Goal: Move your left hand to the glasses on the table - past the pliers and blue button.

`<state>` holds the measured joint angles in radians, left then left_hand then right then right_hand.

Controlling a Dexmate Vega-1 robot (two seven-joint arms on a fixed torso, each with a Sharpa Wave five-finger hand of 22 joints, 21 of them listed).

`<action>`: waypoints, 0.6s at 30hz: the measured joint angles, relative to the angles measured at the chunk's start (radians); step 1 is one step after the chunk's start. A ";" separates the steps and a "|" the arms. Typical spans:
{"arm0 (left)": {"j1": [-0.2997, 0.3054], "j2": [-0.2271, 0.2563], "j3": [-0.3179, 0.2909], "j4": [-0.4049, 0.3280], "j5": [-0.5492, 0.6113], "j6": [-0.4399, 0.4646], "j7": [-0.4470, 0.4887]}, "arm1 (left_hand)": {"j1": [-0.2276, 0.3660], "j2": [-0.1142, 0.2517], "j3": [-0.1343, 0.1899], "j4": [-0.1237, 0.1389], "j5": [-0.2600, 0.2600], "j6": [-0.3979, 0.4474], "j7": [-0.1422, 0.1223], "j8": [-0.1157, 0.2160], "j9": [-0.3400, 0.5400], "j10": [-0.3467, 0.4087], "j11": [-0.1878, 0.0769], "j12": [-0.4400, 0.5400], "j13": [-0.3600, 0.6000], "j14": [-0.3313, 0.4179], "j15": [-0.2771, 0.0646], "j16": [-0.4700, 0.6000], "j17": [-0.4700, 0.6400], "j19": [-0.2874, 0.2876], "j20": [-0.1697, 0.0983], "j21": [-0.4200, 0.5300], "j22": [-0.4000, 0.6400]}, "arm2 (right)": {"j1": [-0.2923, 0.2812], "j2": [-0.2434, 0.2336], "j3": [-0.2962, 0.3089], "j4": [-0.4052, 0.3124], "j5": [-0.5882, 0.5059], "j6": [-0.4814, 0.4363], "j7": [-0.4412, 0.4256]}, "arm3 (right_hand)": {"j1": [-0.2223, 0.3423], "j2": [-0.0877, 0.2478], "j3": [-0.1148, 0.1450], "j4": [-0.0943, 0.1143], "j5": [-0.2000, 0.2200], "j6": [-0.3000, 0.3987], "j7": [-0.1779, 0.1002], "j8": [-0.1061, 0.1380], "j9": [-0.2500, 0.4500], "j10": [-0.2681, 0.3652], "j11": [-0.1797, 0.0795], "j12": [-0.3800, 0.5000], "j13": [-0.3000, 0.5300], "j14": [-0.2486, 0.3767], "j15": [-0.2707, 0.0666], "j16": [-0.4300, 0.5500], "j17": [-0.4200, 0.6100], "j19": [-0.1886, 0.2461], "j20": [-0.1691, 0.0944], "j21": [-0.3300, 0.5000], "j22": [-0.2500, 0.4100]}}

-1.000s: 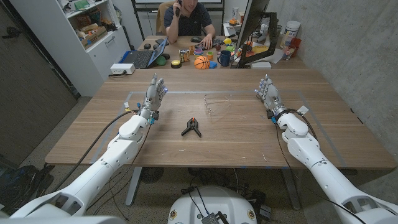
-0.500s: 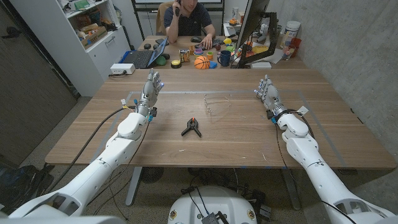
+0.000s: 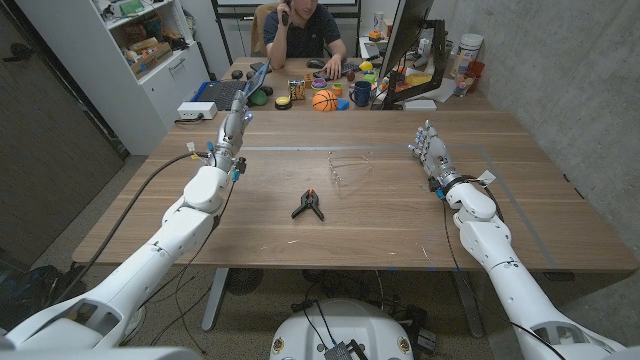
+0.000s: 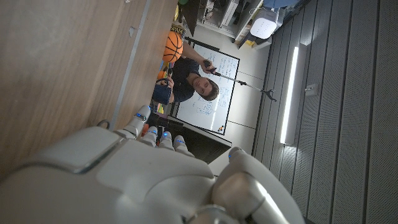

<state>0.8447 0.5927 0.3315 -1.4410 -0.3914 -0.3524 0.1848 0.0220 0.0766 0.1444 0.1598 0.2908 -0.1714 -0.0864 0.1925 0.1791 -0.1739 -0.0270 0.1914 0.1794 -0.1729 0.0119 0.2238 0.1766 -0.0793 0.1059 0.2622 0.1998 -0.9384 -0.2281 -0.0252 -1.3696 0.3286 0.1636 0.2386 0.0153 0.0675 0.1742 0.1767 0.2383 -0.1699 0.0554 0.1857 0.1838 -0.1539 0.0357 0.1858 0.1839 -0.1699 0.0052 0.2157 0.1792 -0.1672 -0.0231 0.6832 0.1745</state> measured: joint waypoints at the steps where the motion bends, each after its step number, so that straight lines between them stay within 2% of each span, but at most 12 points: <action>1: -0.004 0.003 0.000 -0.002 0.012 0.000 0.004 | 0.000 0.000 0.000 0.000 0.002 0.000 0.000 0.000 0.000 0.000 0.000 0.000 0.000 0.000 0.000 0.000 0.000 0.000 0.000 0.000 -0.001 | 0.000 0.001 0.001 0.000 -0.001 0.000 0.001 | 0.000 0.000 0.000 0.000 0.000 0.000 0.000 0.000 0.000 0.000 0.000 0.000 0.000 0.000 0.000 0.000 0.000 0.000 0.000 0.000 0.000; 5: -0.025 0.016 0.002 -0.015 0.066 0.000 0.026 | 0.006 0.002 0.004 -0.004 0.002 0.000 -0.011 0.000 0.000 0.004 -0.004 0.000 0.000 0.000 0.000 0.000 0.000 0.000 0.000 -0.004 -0.005 | -0.001 0.011 0.011 -0.001 -0.010 -0.002 0.009 | 0.000 0.000 0.000 0.000 0.000 -0.004 0.011 0.000 0.000 0.004 0.004 0.000 0.000 0.000 0.000 0.000 0.000 0.000 0.000 0.000 0.000; 18: -0.110 0.043 0.033 -0.041 0.233 0.030 0.065 | 0.012 0.004 0.004 -0.004 0.009 0.000 -0.011 -0.004 0.000 0.000 -0.011 0.000 0.000 0.004 -0.003 -0.010 0.000 0.000 -0.008 -0.004 -0.005 | -0.001 0.028 0.028 0.004 -0.024 0.001 0.028 | 0.000 0.000 0.000 0.000 0.000 -0.002 0.020 0.000 0.000 0.004 0.004 0.000 0.000 0.000 0.000 0.000 0.000 0.000 0.000 -0.007 0.000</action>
<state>0.7348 0.6356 0.3647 -1.4822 -0.1582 -0.3228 0.2501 0.0337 0.0805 0.1488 0.1556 0.2998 -0.1715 -0.0969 0.1885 0.1790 -0.1742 -0.0379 0.1915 0.1793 -0.1694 0.0084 0.2141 0.1768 -0.0792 0.0979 0.2584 0.1951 -0.9395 -0.2004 0.0026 -1.3657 0.3047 0.1650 0.2665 0.0153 0.0675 0.1742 0.1767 0.2383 -0.1714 0.0754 0.1857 0.1837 -0.1501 0.0395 0.1858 0.1838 -0.1699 0.0052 0.2157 0.1791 -0.1672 -0.0231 0.6766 0.1744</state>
